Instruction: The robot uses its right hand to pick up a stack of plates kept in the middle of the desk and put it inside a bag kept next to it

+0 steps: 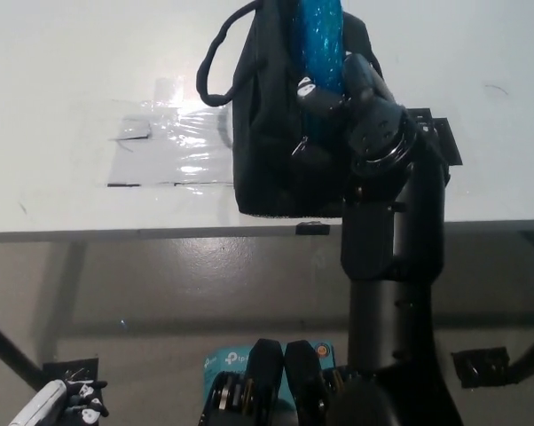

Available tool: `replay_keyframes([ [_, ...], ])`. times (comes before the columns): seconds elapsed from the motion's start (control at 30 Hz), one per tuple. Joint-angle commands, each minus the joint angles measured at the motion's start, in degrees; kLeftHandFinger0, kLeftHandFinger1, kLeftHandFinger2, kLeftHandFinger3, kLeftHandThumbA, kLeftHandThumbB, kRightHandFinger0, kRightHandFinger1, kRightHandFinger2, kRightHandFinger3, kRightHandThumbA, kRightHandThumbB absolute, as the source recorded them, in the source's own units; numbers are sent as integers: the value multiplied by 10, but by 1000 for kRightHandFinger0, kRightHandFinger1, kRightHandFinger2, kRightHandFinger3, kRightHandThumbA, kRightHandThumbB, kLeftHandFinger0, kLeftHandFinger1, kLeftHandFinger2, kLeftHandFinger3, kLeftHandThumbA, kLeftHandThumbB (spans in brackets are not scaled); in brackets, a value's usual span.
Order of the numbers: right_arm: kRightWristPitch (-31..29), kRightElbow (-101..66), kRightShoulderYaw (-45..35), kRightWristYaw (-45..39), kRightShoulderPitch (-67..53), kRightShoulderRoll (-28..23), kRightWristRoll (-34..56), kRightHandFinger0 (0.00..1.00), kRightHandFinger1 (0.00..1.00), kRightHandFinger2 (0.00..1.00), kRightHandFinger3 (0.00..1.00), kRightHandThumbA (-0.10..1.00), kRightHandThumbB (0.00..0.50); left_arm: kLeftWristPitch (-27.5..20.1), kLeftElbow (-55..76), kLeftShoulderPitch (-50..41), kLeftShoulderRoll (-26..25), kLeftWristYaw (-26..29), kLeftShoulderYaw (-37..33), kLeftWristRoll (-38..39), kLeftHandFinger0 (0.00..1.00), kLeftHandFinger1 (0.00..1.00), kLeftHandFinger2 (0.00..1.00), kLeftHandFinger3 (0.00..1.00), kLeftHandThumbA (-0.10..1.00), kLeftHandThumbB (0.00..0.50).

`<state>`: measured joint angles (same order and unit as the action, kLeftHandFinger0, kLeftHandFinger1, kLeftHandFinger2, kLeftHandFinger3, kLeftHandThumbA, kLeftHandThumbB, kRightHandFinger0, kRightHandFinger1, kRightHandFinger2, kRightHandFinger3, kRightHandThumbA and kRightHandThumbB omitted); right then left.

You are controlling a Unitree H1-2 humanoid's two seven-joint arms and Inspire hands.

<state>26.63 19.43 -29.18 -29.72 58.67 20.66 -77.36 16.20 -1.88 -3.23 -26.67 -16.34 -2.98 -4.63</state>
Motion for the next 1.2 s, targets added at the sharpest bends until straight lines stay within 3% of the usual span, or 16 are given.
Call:
replay_keyframes([
  [0.0,3,19,-18,69,5,11,4,0,0,0,331,-100,0,-3,14,2,-5,-6,1,2,849,792,859,872,-100,150],
  [0.13,3,34,-8,81,-5,11,32,0,0,0,316,-100,0,-5,19,5,-9,-9,-3,-1,837,784,863,872,-100,154],
  [0.17,3,39,-1,84,-5,11,40,0,0,4,655,-100,80,-10,16,8,-11,-8,-7,-7,824,782,861,877,-100,151],
  [0.2,3,38,6,79,-5,11,41,0,0,0,767,-100,99,-9,14,12,-11,-7,-10,-11,820,781,860,879,-100,151],
  [0.23,3,40,8,73,-4,11,35,0,0,0,810,-100,95,-6,14,12,-10,-7,-10,-10,827,790,865,880,-100,154],
  [0.3,3,41,28,33,-7,11,14,0,0,0,930,48,12,0,18,9,-9,-6,-7,-6,820,789,860,872,-100,157],
  [0.33,3,36,34,18,-9,11,7,0,0,72,1000,224,21,-4,16,10,-12,-6,-9,-9,821,789,858,869,-100,156],
  [0.37,3,35,37,8,-9,11,2,59,97,176,1000,319,65,-4,15,10,-11,-7,-8,-6,829,795,858,867,-100,147],
  [0.4,3,34,38,4,-9,11,1,7,41,201,1000,381,41,-3,14,10,-11,-8,-8,-5,834,797,858,867,-100,146],
  [0.47,3,33,39,3,-9,11,0,0,0,200,1000,386,38,-3,14,10,-11,-7,-8,-5,838,798,858,868,-100,147],
  [0.5,3,34,39,-36,-4,11,-21,599,959,1000,1000,542,249,-17,10,9,-12,-7,-9,-5,820,777,837,839,-100,164],
  [0.53,3,35,65,-67,-4,2,-54,1000,1000,1000,1000,644,348,-18,10,8,-13,-8,-9,-6,818,776,837,834,-100,169],
  [0.57,3,36,101,-86,-5,-15,-83,1000,1000,1000,1000,801,489,-13,13,7,-11,-9,-7,-1,846,792,845,838,-100,160],
  [0.67,3,34,120,-100,-7,-24,-96,1000,1000,1000,1000,814,497,-11,14,6,-10,-9,-6,0,853,794,846,838,-100,160],
  [0.7,3,31,137,-124,8,-39,-133,1000,1000,1000,1000,995,500,-12,12,5,-11,-8,-7,-2,823,773,834,845,-100,153],
  [1.17,3,11,173,-177,76,-104,-131,1000,1000,1000,1000,1000,500,0,18,-7,-9,-5,-5,-2,862,820,878,873,-100,145],
])
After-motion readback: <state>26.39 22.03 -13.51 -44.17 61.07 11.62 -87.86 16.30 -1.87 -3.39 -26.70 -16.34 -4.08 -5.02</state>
